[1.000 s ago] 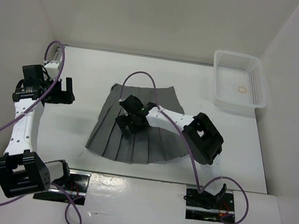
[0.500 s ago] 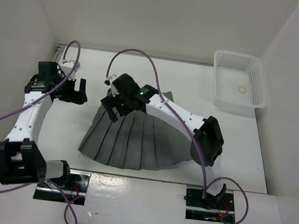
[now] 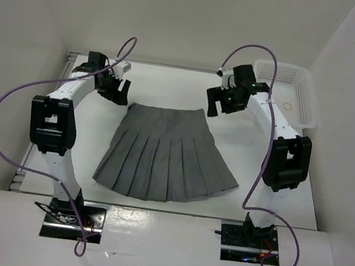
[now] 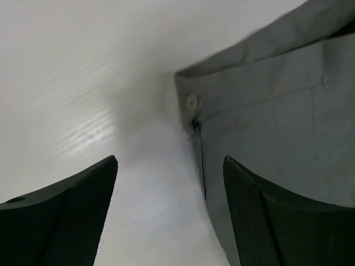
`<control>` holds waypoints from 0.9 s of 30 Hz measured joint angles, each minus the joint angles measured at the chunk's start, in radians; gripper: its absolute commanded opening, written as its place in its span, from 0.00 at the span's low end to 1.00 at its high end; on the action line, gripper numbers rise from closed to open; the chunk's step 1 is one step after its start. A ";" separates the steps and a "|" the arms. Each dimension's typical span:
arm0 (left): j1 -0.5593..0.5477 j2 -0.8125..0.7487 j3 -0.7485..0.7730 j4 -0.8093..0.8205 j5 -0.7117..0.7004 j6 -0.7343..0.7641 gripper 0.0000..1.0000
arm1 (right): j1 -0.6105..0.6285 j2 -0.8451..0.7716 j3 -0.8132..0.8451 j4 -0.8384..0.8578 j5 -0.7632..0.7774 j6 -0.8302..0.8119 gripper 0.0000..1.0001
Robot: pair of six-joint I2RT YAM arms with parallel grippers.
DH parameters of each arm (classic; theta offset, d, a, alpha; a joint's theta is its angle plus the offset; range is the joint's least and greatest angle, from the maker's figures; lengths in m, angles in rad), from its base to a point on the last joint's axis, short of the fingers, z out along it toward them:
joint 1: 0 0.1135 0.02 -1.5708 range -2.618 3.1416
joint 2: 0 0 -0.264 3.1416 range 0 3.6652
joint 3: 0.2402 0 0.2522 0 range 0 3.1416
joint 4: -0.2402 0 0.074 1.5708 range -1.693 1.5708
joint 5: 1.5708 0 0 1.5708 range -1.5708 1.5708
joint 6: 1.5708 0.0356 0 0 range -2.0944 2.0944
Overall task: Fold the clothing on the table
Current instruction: Flatten the skirt out, then fold the skirt
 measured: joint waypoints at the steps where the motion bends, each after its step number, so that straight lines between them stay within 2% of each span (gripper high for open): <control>1: -0.014 0.031 0.028 0.008 0.000 0.005 0.83 | -0.019 -0.019 -0.023 -0.013 -0.003 -0.011 0.99; 8: -0.093 0.182 0.152 0.018 0.000 0.034 0.82 | 0.031 -0.137 -0.067 -0.034 -0.022 -0.060 0.99; 18: -0.105 0.246 0.174 0.006 -0.020 0.058 0.74 | 0.031 -0.148 -0.073 -0.037 -0.024 -0.082 0.99; 22: -0.105 0.251 0.174 0.000 -0.029 0.059 0.69 | 0.029 -0.148 -0.073 -0.037 -0.025 -0.087 0.99; 26: -0.105 0.253 0.174 0.000 -0.028 0.060 0.58 | 0.029 -0.142 -0.073 -0.037 -0.026 -0.087 0.99; 27: -0.107 0.254 0.174 0.000 -0.028 0.060 0.51 | 0.029 -0.138 -0.073 -0.037 -0.026 -0.087 0.99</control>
